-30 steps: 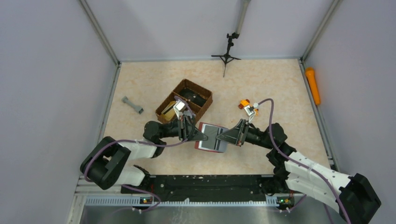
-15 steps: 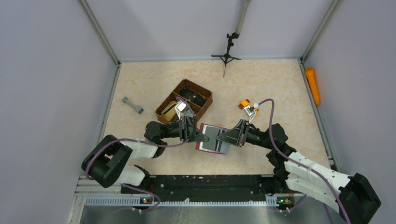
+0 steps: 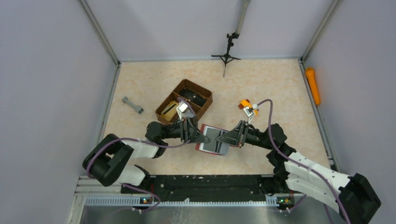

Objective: Take the credit cards out of the card holder
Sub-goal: Remove the credit card from the card holder.

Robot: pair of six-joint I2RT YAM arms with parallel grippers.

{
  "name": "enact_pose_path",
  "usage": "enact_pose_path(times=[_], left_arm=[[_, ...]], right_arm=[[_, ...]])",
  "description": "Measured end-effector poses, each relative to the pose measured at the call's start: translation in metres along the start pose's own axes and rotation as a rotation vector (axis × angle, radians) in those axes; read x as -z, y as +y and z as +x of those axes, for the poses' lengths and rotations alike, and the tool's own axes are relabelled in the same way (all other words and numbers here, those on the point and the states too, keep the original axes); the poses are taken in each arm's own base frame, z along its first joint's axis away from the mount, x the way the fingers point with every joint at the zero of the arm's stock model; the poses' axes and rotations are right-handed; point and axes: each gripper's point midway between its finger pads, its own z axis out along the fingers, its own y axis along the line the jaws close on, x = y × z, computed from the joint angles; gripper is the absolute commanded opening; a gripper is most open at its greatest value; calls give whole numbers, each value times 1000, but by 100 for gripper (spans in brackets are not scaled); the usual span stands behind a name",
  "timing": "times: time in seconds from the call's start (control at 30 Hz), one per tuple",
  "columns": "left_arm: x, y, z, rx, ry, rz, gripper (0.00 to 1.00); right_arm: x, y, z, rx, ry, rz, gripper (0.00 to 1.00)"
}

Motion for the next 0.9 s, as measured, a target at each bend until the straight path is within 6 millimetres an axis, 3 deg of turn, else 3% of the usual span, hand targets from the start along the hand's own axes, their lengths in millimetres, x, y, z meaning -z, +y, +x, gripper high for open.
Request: enact_pose_path(times=[0.13, 0.33, 0.7, 0.9], left_arm=[[0, 0, 0, -1, 0, 0, 31], [0, 0, 0, -7, 1, -1, 17], [0, 1, 1, -8, 5, -3, 24], [0, 1, 1, -23, 5, -4, 18]], right_arm=[[3, -5, 1, 3, -3, 29, 0], [5, -3, 2, 7, -3, 31, 0], [7, -4, 3, 8, 2, 40, 0], [7, -4, 3, 11, 1, 38, 0]])
